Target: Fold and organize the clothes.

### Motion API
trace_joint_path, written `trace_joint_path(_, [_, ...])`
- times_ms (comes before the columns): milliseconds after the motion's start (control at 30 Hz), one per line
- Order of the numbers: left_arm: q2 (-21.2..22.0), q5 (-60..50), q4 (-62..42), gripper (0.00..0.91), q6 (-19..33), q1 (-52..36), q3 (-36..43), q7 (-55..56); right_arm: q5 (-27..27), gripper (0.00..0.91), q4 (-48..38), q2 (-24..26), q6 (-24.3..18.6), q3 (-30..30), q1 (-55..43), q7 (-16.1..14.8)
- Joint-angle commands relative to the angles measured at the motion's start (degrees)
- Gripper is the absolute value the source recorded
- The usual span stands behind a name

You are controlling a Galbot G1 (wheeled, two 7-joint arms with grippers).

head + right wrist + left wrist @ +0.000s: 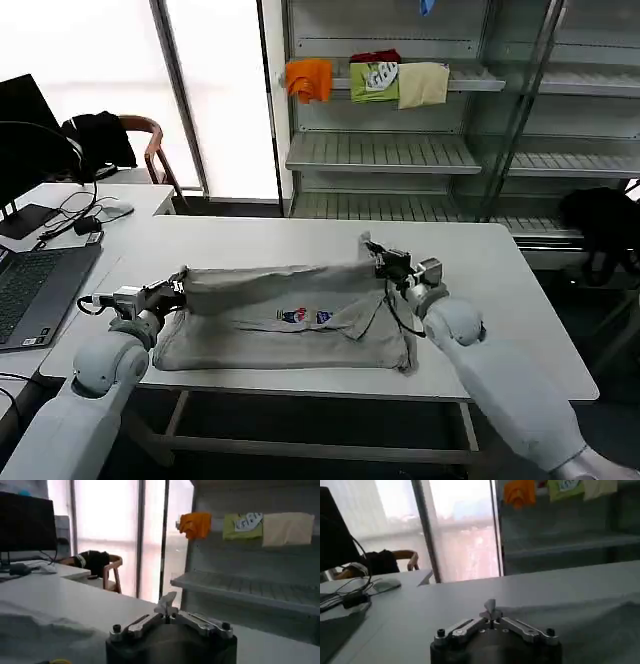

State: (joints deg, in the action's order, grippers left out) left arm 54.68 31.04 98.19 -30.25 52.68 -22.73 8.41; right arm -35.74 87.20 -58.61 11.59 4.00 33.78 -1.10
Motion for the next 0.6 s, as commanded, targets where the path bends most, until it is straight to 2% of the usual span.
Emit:
trace_joint_path(33, [-0.21,-1.87,-1.27,0.01,-0.68,0.83,-0.15,0.01,-0.01,0.0,10.28,4.5,-0.67,-0.8,8.79,0.78])
trace_joint_path(467, [-0.09,-5.15,1.15,0.01,-0.82,4.93,-0.93,-0.75,2.19,0.0,13.46,6.84,-3.11,-3.49,15.83,1.06])
trace_joint_path(600, [0.54,-5.91,1.53,0.01,-0.53,6.45,-0.49,-1.23,2.36,0.0,13.1,6.69,-4.42,-4.2,17.94,2.29])
